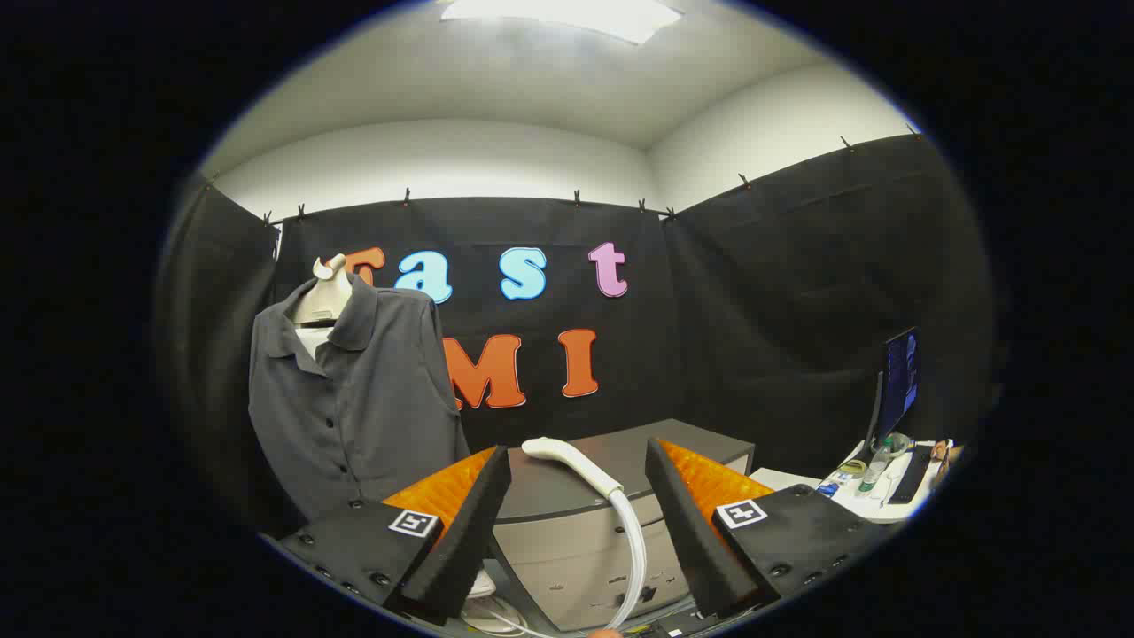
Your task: Iron the clothes twice with a garment steamer, once on the left side and once on the right side.
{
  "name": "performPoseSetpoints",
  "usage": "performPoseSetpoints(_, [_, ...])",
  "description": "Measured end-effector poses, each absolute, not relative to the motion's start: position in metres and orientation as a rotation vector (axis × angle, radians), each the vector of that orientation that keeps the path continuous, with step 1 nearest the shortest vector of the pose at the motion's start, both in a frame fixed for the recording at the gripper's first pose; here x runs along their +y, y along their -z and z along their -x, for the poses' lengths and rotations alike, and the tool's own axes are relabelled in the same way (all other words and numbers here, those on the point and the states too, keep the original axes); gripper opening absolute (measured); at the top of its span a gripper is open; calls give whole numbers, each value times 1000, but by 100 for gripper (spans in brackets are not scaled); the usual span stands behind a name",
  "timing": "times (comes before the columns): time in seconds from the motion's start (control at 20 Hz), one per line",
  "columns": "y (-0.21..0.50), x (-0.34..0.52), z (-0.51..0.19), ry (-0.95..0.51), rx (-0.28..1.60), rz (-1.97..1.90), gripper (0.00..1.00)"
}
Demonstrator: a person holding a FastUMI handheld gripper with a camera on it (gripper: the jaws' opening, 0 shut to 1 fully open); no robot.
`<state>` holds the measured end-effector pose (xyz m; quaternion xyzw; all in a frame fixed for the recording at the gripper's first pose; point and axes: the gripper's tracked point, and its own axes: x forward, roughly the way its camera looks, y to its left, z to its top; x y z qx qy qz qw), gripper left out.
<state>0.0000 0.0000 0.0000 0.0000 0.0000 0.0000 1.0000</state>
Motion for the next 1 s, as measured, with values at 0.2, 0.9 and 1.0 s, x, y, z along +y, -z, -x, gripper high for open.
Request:
performPoseSetpoints(0.2, [-2, -8, -14, 1, 6, 2, 98])
performPoseSetpoints(0.9, [5, -31, -63, 11, 26, 25, 98])
performPoseSetpoints(1.0, [3, -28, -67, 3, 27, 30, 98])
